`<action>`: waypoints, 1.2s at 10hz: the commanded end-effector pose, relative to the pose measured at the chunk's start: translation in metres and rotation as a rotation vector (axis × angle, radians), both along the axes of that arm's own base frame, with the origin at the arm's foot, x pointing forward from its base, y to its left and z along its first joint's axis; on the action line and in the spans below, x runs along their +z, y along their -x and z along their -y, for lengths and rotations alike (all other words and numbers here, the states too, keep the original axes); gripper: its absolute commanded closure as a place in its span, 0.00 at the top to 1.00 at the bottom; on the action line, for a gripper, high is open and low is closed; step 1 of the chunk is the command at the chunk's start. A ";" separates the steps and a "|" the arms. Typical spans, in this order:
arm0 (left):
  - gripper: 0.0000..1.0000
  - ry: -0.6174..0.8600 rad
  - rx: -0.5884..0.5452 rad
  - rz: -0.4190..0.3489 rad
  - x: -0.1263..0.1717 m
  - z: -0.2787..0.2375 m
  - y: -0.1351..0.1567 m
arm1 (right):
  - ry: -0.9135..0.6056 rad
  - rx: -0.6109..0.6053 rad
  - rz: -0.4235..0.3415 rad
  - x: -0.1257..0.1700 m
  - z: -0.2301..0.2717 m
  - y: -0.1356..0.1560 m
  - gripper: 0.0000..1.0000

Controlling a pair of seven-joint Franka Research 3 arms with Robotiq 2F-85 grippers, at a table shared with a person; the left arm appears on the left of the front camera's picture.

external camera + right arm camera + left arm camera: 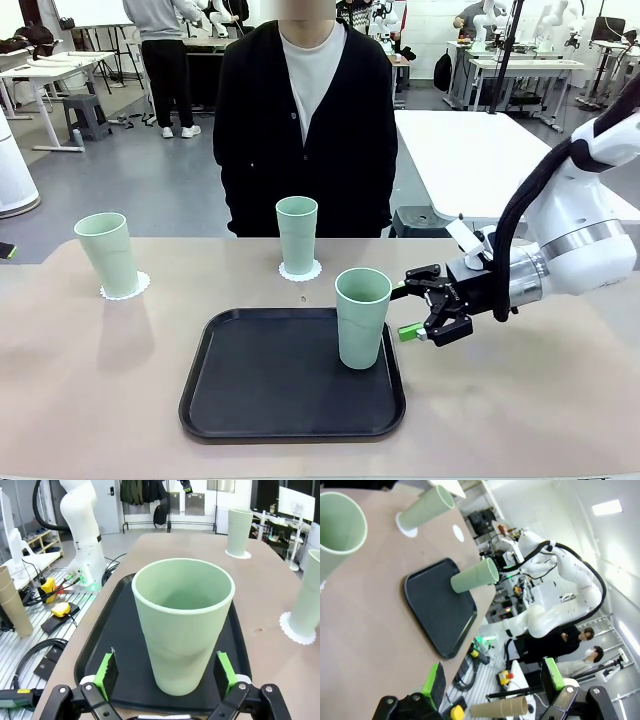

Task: Place coasters on the table and set cups on them.
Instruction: Take one Reusable plastic cup from the Flat Tray and place it on a coaster set by the human.

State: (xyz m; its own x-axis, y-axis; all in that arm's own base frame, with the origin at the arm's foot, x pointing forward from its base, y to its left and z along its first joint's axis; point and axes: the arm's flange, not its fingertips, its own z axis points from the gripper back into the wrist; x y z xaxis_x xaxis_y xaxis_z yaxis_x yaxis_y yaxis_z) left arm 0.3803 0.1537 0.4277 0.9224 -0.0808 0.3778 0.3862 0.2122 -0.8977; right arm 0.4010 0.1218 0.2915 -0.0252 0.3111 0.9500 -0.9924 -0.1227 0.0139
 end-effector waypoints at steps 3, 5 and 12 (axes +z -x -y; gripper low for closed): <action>1.00 0.006 0.016 0.002 0.002 0.000 0.000 | 0.004 -0.008 0.073 -0.013 -0.024 -0.007 1.00; 1.00 0.006 0.016 0.002 0.002 0.000 0.000 | 0.010 -0.001 0.073 -0.017 -0.030 -0.009 1.00; 1.00 0.006 0.016 0.002 0.002 0.000 0.000 | 0.008 0.003 0.043 -0.028 -0.049 -0.020 1.00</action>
